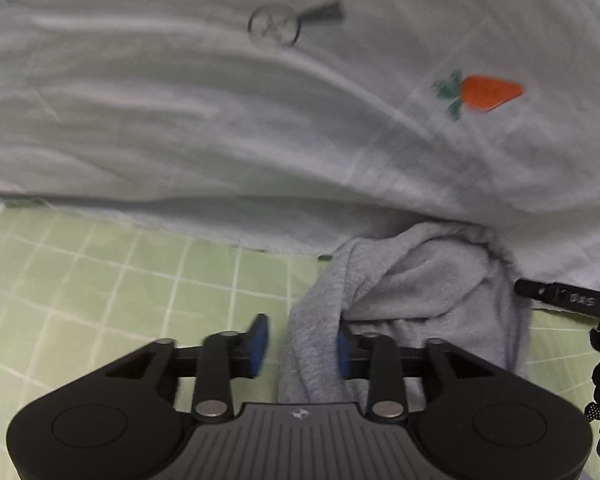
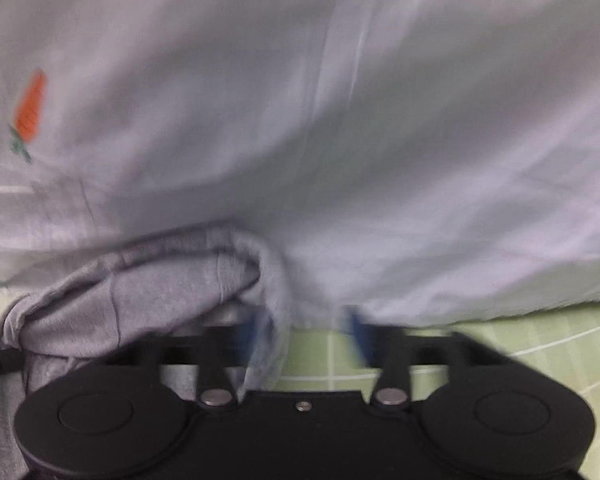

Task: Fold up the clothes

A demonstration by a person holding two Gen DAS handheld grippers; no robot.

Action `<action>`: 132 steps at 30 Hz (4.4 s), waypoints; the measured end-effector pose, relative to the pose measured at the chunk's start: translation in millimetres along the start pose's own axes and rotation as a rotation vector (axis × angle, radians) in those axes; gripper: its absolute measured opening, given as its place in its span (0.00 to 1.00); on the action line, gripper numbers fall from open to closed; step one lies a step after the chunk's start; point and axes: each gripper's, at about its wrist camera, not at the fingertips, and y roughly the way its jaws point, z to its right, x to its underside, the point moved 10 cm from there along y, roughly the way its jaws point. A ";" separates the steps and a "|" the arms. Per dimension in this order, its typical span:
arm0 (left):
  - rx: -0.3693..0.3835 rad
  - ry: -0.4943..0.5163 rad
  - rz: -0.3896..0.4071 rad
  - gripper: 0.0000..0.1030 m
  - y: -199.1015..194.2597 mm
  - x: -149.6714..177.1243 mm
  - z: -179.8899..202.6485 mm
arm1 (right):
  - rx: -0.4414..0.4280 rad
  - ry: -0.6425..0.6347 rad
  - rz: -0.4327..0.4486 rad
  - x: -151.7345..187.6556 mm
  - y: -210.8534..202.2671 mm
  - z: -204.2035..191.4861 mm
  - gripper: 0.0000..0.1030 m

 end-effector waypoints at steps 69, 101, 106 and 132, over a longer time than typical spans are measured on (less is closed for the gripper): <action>-0.638 -0.663 0.114 0.49 -432.4 266.7 -461.3 | 0.078 0.006 -0.166 249.0 -250.6 -157.7 0.99; -0.700 -0.499 0.039 0.06 -403.6 250.1 -478.4 | -0.066 -0.079 -0.190 135.8 -59.6 -202.6 0.02; -0.785 -0.494 0.076 0.05 -433.5 239.7 -486.8 | -0.052 -0.061 -0.147 124.8 -62.9 -198.6 0.01; -0.539 -0.554 0.192 0.05 -428.6 194.2 -439.8 | 0.121 0.035 -0.036 164.2 -169.7 -156.8 0.91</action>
